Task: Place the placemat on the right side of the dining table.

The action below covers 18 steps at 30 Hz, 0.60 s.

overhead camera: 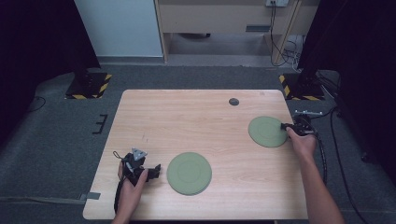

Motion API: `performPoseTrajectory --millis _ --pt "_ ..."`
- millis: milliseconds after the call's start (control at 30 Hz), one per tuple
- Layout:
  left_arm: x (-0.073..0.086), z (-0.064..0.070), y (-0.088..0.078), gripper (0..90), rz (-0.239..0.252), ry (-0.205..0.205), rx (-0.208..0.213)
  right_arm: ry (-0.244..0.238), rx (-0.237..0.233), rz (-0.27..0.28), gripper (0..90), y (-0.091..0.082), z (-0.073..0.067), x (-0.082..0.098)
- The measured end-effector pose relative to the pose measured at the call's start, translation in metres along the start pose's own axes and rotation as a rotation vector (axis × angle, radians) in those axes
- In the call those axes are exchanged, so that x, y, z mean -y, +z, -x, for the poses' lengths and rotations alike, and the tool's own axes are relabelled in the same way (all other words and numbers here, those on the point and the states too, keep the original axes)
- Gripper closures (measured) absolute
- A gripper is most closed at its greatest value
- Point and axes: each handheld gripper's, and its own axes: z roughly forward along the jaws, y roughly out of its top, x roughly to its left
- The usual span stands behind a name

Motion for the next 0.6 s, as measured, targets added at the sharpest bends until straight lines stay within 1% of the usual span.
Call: performPoseTrajectory --millis 200,267,600 --pt "0.0 0.0 0.0 0.0 0.0 0.0 0.0 0.0 0.01 -0.003 71.2 0.0014 0.0014 0.0013" --pt "0.0 0.0 0.0 0.0 0.0 0.0 0.0 0.006 0.007 -0.002 71.2 0.0013 0.0015 0.0011" --pt "0.0 0.0 0.0 0.0 -0.001 0.0 0.0 0.0 0.009 -0.006 70.8 0.0029 0.0011 0.0015"
